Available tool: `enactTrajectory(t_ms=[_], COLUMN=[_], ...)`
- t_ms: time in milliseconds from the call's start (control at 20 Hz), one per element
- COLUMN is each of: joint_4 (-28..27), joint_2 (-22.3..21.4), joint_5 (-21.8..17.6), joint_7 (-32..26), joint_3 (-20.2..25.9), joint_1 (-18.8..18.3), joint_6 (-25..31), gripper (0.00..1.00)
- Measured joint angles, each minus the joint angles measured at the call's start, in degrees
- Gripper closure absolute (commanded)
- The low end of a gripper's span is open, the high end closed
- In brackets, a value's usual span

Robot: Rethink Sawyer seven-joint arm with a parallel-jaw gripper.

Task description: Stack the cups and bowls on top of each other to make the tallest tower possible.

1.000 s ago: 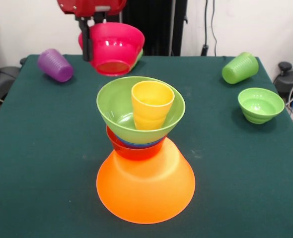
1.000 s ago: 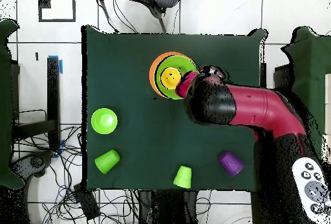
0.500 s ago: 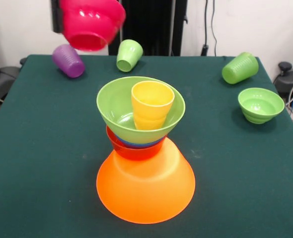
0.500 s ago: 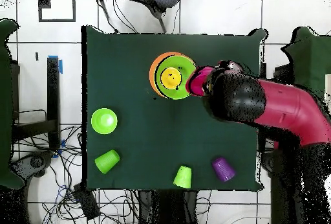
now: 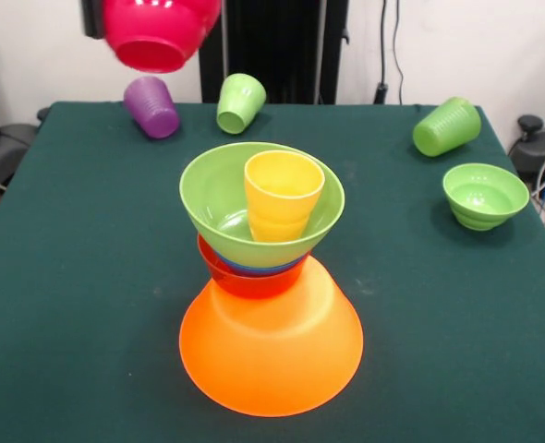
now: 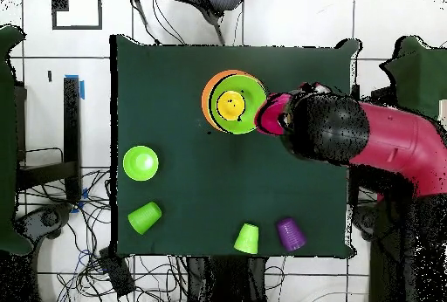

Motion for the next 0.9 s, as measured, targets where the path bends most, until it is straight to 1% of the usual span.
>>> enactTrajectory(t_ms=[100,200,300,700,900], joint_4=[-0.44,-0.96,-1.02,-1.03,-1.06], joint_2=[0.15,0.19,0.21,0.55,1.76], joint_5=[-0.26,-0.56,-0.61,-0.86,-1.18], joint_7=[0.0,0.0,0.0,0.0,0.0], joint_3=[-0.11,-0.14,-0.25,-1.15,-2.47], joint_1=[0.79,2.39,3.17,5.65,6.81], joint_6=[1.69,5.13,6.28,6.95,6.94], gripper=[1.0,1.0,1.0,1.0,1.0])
